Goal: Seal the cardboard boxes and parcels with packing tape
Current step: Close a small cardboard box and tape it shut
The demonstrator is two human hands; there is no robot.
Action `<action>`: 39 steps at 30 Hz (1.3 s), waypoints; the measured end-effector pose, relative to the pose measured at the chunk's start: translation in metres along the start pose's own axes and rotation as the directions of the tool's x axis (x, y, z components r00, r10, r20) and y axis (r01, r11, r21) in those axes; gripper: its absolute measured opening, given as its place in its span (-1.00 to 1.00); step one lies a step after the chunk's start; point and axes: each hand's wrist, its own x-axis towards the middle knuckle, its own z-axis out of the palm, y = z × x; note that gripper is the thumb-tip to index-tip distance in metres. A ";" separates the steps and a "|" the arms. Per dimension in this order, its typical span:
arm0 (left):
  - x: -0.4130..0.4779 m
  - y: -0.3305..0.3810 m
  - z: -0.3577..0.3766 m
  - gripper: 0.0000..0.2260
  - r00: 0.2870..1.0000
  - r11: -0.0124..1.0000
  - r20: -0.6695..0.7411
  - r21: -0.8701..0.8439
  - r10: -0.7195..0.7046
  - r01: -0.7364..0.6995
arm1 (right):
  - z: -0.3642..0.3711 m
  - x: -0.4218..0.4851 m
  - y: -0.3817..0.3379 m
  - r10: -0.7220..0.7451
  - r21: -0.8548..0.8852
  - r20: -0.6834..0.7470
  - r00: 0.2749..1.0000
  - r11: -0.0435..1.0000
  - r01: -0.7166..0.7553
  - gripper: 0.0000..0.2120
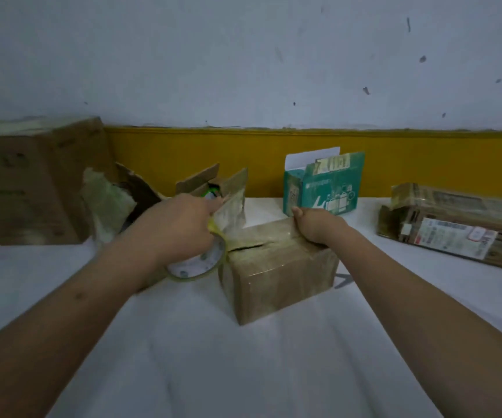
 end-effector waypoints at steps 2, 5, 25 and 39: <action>-0.010 -0.011 0.005 -0.39 0.992 0.986 0.111 0.160 -0.055 0.037 | 0.001 0.003 0.001 -0.001 0.001 -0.008 1.000 1.000 0.001 -0.37; -0.022 -0.013 0.026 -0.37 0.982 0.963 0.173 0.269 -0.072 0.023 | 0.002 0.006 0.002 -0.015 -0.006 -0.005 1.000 1.000 0.015 -0.36; -0.032 -0.014 0.085 -0.37 0.989 0.990 0.149 -0.140 0.002 0.019 | 0.027 -0.094 -0.098 -0.282 -0.219 0.157 0.947 0.925 0.311 0.01; 0.040 -0.002 0.105 -0.60 0.889 0.616 -0.320 -0.640 0.328 -0.459 | -0.016 -0.085 0.006 -0.463 -0.258 0.150 0.873 0.834 0.487 -0.35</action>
